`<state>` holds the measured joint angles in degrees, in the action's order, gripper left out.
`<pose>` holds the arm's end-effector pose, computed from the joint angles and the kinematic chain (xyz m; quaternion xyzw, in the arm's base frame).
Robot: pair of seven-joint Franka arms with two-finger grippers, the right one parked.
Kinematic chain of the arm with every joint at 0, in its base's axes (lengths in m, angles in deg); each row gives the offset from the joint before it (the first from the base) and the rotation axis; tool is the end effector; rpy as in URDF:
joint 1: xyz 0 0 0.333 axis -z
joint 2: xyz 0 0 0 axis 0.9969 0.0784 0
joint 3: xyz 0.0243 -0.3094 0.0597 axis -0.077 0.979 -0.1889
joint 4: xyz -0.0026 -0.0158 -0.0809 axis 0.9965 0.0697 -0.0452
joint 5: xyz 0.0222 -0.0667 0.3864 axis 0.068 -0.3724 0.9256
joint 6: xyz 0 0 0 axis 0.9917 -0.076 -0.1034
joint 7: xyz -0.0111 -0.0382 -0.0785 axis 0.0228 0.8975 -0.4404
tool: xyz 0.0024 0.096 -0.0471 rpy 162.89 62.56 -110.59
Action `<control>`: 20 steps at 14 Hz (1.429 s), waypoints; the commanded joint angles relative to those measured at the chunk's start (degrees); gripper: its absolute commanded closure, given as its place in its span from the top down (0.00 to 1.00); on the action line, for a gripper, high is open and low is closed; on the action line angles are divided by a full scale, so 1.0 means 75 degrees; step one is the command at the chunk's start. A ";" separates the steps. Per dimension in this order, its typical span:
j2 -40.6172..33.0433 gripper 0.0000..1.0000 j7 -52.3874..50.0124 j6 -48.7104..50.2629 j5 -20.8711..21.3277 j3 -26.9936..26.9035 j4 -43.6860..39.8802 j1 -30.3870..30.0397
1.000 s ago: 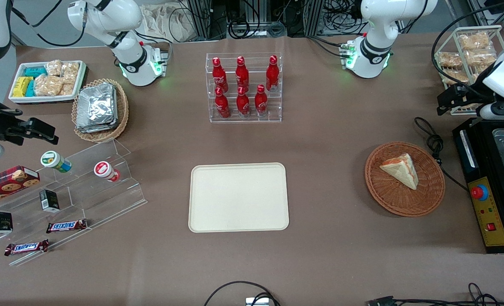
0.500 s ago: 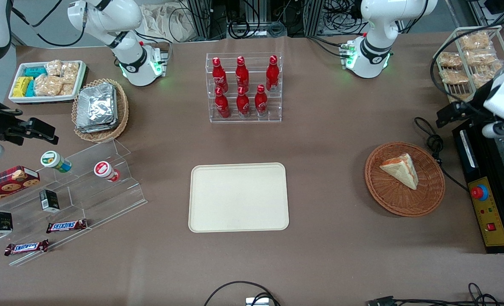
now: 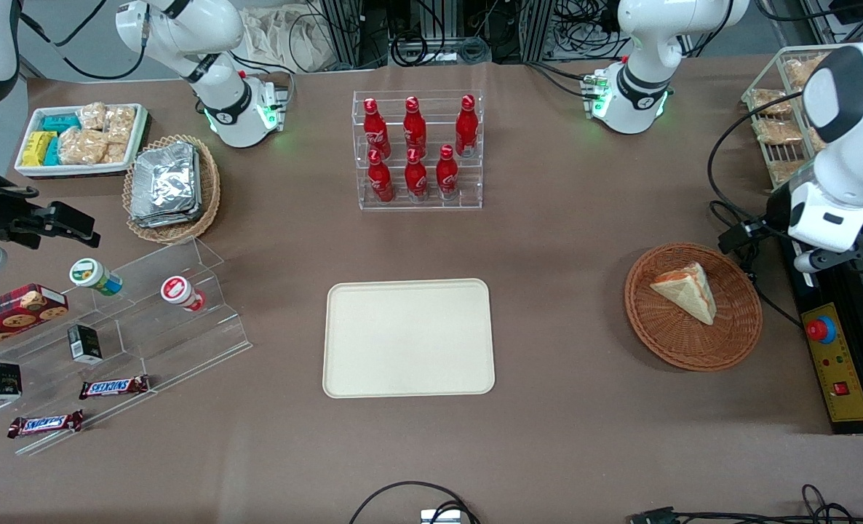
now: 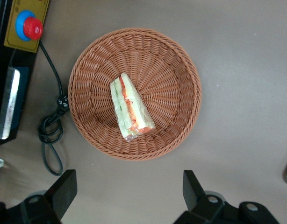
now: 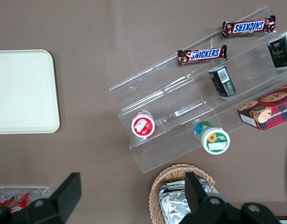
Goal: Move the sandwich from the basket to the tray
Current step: 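Move the left gripper over the wrapped sandwich in the wicker basket, then lower the open left gripper around the sandwich's upright edge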
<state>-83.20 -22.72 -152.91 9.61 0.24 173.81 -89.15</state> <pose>0.5299 0.0073 0.4717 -0.9828 -0.1839 0.0166 0.0097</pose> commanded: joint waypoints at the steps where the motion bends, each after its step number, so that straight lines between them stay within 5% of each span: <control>1: -0.0404 1.00 -0.0457 -0.0687 0.0118 -0.0032 0.0864 -0.0204; 20: 0.0966 1.00 -0.3187 -0.4590 0.0106 -0.0032 0.2741 -0.0345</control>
<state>-76.96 -43.96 -184.26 9.65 -0.21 193.32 -91.70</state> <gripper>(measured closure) 0.000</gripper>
